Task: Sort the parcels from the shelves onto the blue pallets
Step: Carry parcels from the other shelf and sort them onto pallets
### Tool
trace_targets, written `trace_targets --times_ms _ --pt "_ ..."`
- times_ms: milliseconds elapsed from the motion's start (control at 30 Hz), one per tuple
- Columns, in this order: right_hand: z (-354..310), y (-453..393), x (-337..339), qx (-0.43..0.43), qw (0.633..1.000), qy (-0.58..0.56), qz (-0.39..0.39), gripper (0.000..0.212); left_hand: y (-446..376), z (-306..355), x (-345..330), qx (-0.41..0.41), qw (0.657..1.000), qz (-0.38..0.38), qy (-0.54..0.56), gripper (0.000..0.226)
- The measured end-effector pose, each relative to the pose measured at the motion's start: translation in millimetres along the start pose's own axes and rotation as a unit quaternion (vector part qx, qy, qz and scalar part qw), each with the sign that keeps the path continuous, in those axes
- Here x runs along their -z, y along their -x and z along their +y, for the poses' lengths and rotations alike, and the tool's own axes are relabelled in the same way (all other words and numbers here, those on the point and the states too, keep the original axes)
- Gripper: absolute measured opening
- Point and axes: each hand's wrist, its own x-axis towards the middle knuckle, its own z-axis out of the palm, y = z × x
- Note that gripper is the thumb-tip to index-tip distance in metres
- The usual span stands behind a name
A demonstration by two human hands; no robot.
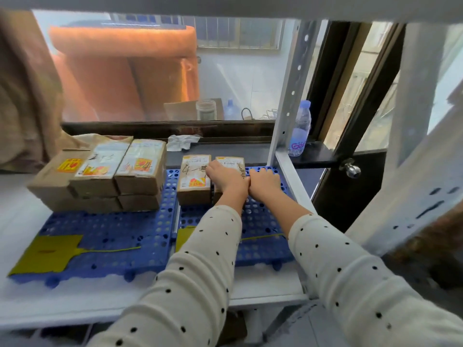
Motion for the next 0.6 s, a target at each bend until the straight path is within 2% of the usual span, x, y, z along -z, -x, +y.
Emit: trace_targets --times_ms 67,167,367,600 --pt "-2.7 -2.7 -0.6 0.01 1.0 0.001 -0.004 0.036 -4.1 1.2 -2.1 0.008 1.0 -0.003 0.004 0.049" --pt "-3.5 -4.6 -0.9 0.015 1.0 -0.008 -0.009 0.035 -8.1 2.1 -2.4 0.016 1.0 -0.003 0.005 0.05" --pt "-3.0 -9.5 -0.4 0.008 1.0 -0.017 -0.018 0.034 -15.8 6.6 -5.1 0.037 0.999 0.029 0.023 0.072" --pt "-5.1 -8.4 5.8 0.021 0.999 -0.014 0.03 0.035 -20.5 -0.1 -3.1 0.034 0.995 0.045 0.076 0.087"
